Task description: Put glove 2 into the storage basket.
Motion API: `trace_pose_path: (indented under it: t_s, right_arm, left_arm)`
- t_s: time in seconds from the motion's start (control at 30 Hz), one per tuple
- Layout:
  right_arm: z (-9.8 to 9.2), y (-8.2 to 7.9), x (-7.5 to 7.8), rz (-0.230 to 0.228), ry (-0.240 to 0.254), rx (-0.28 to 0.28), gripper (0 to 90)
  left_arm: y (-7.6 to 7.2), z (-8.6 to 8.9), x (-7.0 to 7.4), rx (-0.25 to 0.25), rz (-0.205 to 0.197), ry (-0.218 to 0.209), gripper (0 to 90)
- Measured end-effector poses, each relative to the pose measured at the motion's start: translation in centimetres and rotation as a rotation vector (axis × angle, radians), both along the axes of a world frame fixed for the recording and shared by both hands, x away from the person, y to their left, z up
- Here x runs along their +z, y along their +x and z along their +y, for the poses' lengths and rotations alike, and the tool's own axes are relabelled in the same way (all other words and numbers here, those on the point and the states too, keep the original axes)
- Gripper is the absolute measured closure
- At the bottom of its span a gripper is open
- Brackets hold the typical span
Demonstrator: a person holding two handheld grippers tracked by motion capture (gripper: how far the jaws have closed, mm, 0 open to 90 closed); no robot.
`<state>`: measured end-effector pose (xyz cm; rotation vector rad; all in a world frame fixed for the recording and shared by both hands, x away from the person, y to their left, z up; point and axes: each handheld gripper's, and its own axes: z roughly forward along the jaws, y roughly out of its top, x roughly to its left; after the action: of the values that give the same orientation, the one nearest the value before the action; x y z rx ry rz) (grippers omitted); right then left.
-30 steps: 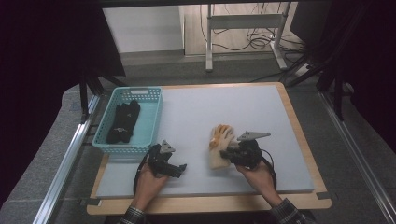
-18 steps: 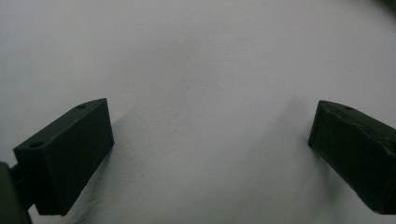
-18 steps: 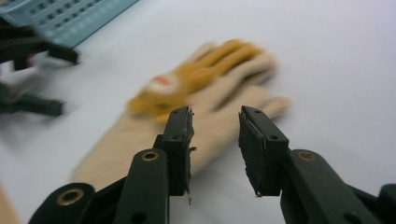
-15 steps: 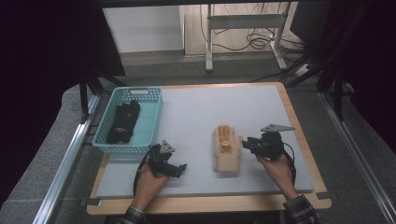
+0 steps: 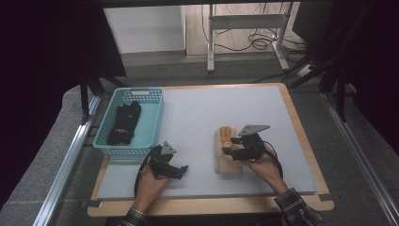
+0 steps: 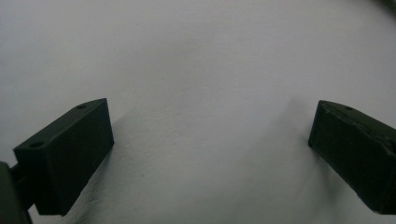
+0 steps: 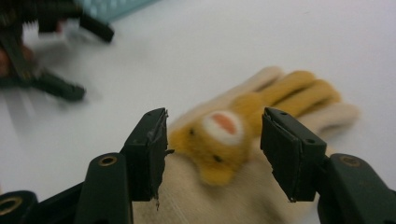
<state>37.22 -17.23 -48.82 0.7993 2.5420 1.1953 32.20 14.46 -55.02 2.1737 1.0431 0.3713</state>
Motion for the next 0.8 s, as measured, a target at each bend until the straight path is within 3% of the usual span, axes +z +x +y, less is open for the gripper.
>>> trace_pose_path:
  t_s: [0.1, 0.13, 0.4, 0.43, 0.5, 0.57, 0.7, 0.8]
  right_arm:
    - [1.1, -0.3, -0.8, -0.057, -0.122, 0.020, 53.6]
    - [1.3, -0.4, -0.9, -0.073, -0.136, 0.011, 56.1]
    - [1.2, -0.5, 1.3, -0.101, 0.000, -0.174, 59.9]
    - [1.3, -0.4, 1.4, -0.101, 0.008, -0.177, 59.8]
    - [1.8, -0.1, 1.0, -0.065, -0.035, -0.147, 59.5]
    - [2.3, 0.0, -0.1, -0.025, -0.124, -0.110, 59.3]
    - [1.7, 0.0, -0.5, 0.011, -0.103, -0.105, 57.7]
    - [1.3, 0.1, -0.1, 0.014, -0.098, -0.100, 46.4]
  left_arm:
    - [0.0, 0.0, 0.0, 0.003, 0.002, -0.004, 0.2]
    - [0.0, 0.0, 0.0, 0.005, 0.001, -0.005, 0.2]
    - [0.0, 0.0, 0.0, 0.003, -0.001, -0.003, 0.2]
    - [0.0, 0.0, 0.0, 0.003, -0.001, -0.003, 0.2]
    - [0.0, 0.0, 0.0, 0.000, 0.000, 0.001, 0.2]
    - [0.0, 0.0, 0.0, 0.000, -0.001, 0.000, 0.2]
    - [0.0, 0.0, 0.0, 0.000, 0.000, 0.000, 0.2]
    - [0.0, 0.0, 0.0, -0.001, -0.002, 0.002, 0.2]
